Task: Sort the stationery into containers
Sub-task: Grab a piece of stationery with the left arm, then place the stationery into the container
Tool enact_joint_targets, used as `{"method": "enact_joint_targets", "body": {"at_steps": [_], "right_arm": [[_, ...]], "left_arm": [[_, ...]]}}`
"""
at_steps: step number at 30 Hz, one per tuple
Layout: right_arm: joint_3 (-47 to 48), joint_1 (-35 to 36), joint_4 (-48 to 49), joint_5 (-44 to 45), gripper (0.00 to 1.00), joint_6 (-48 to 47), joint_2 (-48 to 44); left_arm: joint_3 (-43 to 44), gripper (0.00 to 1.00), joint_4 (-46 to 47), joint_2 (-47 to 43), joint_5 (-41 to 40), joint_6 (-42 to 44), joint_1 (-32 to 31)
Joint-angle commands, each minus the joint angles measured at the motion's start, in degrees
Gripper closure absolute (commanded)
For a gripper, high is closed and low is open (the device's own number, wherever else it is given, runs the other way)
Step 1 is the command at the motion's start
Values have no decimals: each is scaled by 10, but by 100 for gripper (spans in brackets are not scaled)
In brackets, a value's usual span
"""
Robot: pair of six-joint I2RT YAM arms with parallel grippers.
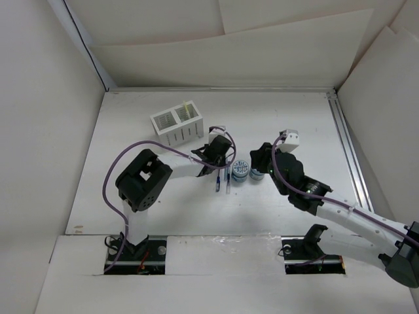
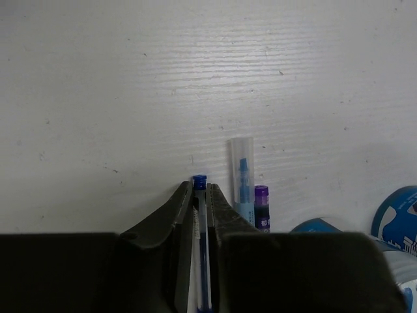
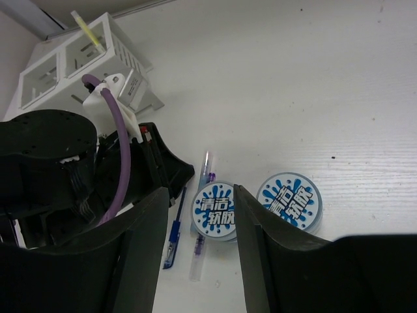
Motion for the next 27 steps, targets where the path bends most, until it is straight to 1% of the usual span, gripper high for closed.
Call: {"method": "enact_joint_targets", "body": {"at_steps": [1, 3, 9, 12, 14, 16, 17, 19, 23, 27], "right_arm": [[9, -3, 13, -4, 49, 1, -7], [9, -3, 13, -4, 49, 1, -13], [4, -3, 13, 1, 49, 1, -24], [4, -3, 13, 1, 43, 1, -24], [4, -3, 13, 1, 36, 6, -24], [4, -3, 13, 1, 35, 6, -24], [4, -3, 13, 1, 34, 6, -24], [4, -3, 13, -4, 34, 6, -18], [4, -3, 13, -4, 34, 6, -13], [4, -3, 13, -4, 34, 6, -18]], "left_arm": [[20, 97, -21, 4, -35, 7, -6], [20, 100, -21, 4, -43, 12, -6], [8, 100, -33, -33, -66, 12, -6], [2, 100, -33, -87, -66, 17, -6], [27, 100, -33, -130, -60, 22, 7], [43, 100, -33, -159, -46, 28, 21], [52, 100, -16, -180, -46, 28, 38], [86, 100, -2, -196, -52, 41, 53], [160, 100, 28, -196, -96, 61, 92], [260, 100, 28, -137, -115, 91, 151]]}}
